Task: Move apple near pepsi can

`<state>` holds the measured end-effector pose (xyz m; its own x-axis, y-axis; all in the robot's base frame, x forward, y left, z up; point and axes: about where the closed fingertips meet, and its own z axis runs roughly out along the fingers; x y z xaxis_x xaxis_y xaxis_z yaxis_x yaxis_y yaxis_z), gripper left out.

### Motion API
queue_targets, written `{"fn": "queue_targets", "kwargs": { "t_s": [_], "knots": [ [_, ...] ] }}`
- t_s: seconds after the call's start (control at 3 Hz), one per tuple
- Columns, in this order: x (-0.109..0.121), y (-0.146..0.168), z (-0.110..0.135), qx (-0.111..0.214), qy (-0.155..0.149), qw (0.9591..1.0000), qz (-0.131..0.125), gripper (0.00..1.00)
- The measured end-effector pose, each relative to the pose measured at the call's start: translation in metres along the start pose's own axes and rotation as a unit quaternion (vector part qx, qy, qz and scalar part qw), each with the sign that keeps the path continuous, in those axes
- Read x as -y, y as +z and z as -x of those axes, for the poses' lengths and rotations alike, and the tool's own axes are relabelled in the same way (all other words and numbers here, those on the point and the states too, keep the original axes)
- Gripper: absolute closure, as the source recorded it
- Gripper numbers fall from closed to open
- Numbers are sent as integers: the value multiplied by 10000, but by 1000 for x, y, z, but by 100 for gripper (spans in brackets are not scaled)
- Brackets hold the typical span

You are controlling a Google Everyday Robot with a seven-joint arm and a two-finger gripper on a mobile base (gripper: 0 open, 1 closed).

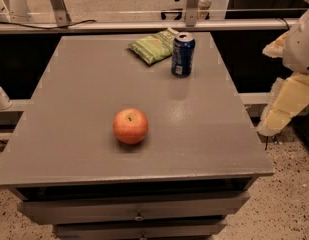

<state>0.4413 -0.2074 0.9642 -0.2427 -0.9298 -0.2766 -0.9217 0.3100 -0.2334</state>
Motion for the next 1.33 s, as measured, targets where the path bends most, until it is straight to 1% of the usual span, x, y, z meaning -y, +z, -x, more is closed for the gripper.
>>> {"fn": "queue_targets", "kwargs": {
  "t_s": [0.33,0.67,1.0,1.33],
  "knots": [
    [-4,27,24,600,215,9979,104,0],
    [-12,54,63,1429,287,9891,210,0],
    [-25,76,99,2148,268,9757,328,0],
    [-45,95,131,2770,242,9595,453,0]
  ]
}}
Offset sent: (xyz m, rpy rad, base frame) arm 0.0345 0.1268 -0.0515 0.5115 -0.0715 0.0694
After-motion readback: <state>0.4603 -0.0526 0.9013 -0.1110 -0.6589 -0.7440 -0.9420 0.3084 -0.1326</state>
